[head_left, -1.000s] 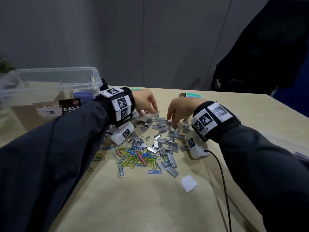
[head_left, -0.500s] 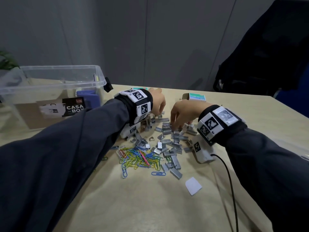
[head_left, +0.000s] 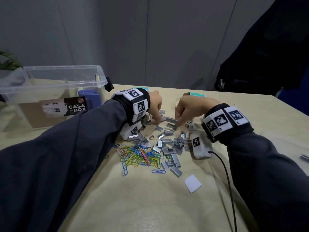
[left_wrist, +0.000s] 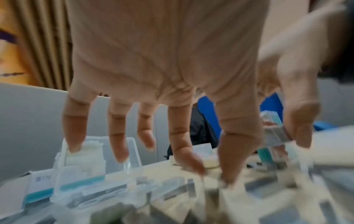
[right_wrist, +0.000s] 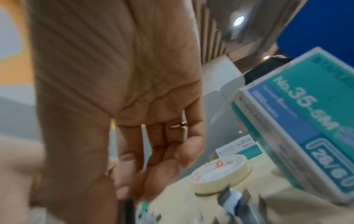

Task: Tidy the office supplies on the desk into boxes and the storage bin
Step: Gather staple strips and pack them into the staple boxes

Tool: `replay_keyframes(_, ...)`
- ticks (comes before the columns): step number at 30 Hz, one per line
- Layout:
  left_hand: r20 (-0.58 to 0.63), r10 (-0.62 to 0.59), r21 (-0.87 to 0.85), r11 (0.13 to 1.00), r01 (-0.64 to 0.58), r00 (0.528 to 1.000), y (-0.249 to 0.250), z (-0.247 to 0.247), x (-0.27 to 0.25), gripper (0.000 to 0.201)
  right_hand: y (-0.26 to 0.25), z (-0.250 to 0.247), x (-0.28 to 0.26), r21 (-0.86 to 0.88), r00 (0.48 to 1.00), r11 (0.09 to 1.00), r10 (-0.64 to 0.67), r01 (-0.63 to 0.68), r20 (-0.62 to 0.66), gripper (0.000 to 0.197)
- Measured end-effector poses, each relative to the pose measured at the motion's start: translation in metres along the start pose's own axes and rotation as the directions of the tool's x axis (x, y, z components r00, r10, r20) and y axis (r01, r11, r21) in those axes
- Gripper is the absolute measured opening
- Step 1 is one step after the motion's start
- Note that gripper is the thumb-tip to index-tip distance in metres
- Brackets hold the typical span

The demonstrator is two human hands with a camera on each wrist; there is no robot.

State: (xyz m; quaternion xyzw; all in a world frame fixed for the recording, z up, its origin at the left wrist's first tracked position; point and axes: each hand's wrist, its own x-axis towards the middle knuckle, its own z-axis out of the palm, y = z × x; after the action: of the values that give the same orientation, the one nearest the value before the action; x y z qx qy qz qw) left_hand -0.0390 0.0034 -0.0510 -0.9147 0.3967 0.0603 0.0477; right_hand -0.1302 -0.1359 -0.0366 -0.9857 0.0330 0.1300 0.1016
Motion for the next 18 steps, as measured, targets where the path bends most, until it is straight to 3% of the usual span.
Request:
replay_keyframes(7,0.014,0.025,-0.156,0.988,-0.023,1.0,-0.008,0.001,-0.006,0.018,0.015,-0.011,-0.007,0.357,0.997,0.934,0.0,-0.027,0.077,0.008)
replay_keyframes(11,0.034,0.047,-0.095,0.994,-0.044,0.998,-0.001,0.002,-0.002,0.038,0.015,-0.018,-0.012,0.31,0.995,0.946,0.073,-0.09,0.067,0.014)
replay_keyframes(18,0.13,0.07,-0.041,0.997,-0.065,0.989,0.017,0.005,0.003,0.021,0.014,-0.024,-0.017,0.256,0.99,0.958,0.109,-0.129,0.093,0.017)
